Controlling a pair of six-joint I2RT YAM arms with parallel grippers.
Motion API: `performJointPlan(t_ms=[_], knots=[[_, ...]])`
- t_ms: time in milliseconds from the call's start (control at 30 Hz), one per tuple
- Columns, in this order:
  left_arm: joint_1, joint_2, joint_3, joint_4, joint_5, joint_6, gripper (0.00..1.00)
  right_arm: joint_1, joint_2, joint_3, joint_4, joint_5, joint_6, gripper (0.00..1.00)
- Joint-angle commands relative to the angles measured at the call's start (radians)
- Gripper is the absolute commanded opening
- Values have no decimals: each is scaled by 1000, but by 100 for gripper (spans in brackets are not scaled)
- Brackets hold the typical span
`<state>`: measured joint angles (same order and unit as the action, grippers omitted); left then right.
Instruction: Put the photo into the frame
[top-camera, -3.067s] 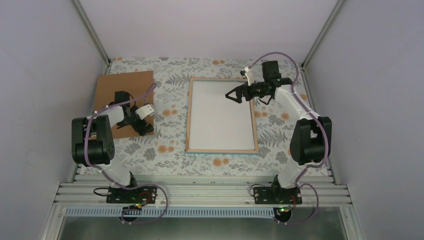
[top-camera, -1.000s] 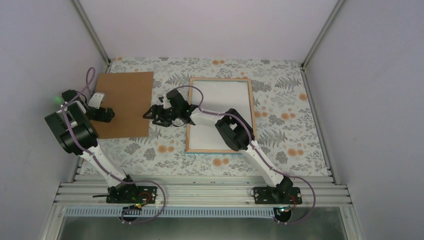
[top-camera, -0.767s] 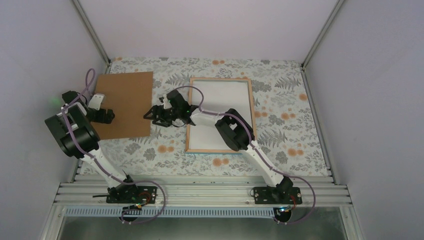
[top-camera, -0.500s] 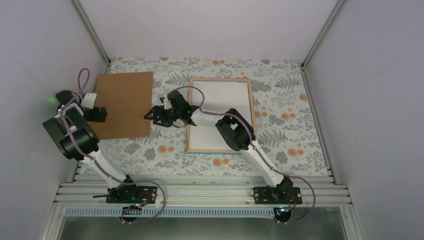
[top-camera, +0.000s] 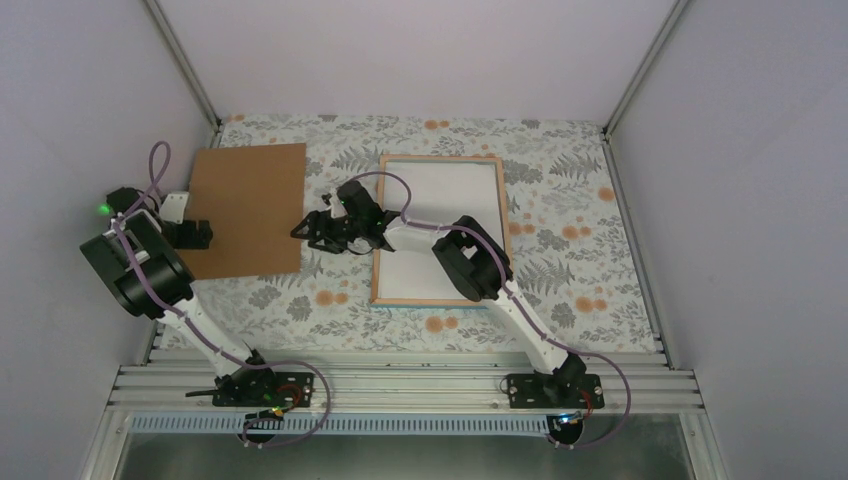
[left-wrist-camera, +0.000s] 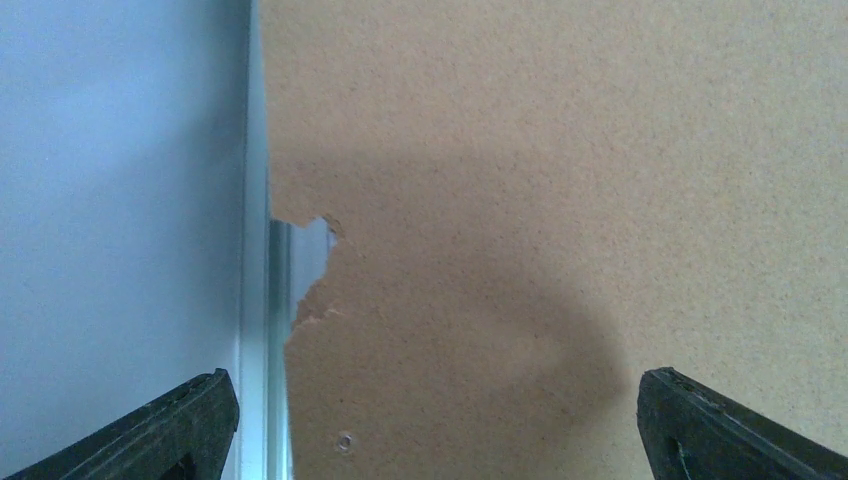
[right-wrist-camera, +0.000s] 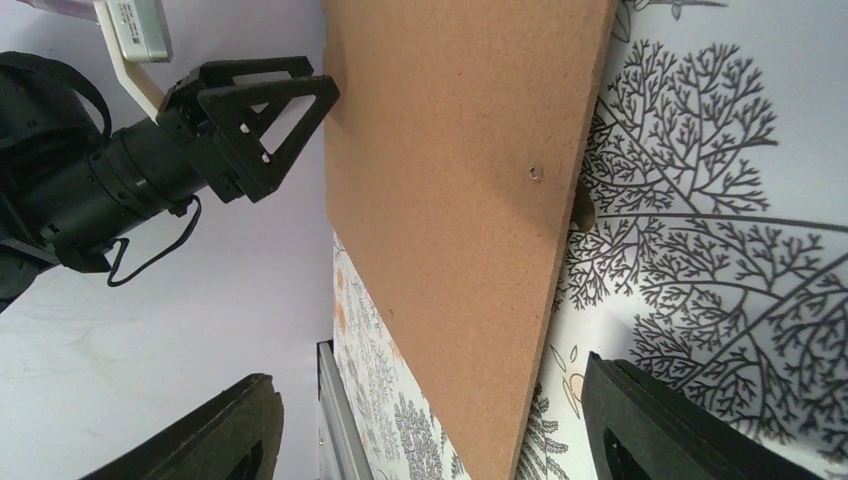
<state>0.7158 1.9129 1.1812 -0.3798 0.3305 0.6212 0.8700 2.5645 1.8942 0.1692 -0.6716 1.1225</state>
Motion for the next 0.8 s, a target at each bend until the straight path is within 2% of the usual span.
performJointPlan(t_ms=[0,333,533,767], knots=[[17,48,-18,-38,42,17,100,-9,4,-42,-67,47,-17,76],[19,88,-34,-24,21,-22,100,0,27,-44,-39,37,7,74],[17,86,-44,6,-45,-60,100,7,41,-32,-38,35,16,74],[20,114,-22,-76,90,-38,100,7,43,-36,-38,35,15,74]])
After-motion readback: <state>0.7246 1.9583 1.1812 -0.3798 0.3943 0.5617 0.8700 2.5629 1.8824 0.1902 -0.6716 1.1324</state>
